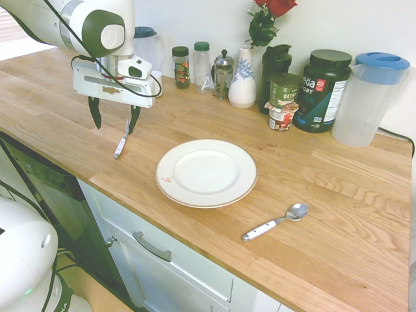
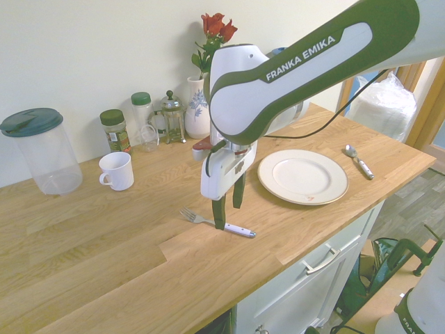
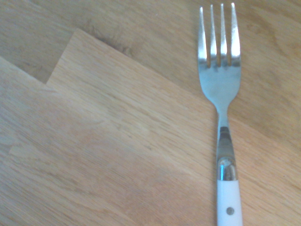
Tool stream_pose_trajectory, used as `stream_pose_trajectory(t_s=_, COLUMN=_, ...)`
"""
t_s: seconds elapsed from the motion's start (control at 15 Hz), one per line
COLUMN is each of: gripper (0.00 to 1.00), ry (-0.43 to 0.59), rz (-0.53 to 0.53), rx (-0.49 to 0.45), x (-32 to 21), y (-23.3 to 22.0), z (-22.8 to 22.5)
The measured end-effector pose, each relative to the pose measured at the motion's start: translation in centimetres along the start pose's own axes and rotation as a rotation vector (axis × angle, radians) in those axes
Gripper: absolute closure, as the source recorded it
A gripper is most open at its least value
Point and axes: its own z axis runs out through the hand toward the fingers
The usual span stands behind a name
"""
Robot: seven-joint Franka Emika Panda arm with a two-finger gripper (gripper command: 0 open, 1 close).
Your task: Put the fork into the plate
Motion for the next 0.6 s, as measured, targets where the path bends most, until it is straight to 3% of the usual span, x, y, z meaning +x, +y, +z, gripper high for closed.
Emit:
stream_pose_trajectory(t_s=0.27, gripper=0.00, ry=0.013, rz=-0.024, rx=-0.035, x=-0.3, y=0.3, z=1.6)
stream_pose_trajectory(t_s=0.33, gripper=1.00, ry=0.016, rz=-0.023, rx=-0.036, x=-0.4, y=0.5, z=1.8)
stream_pose_trajectory(t_s=0.6, gripper=1.00, ry=0.064, rz=-0.055, rx=-0.050, x=-0.8, y=0.7, z=3.3)
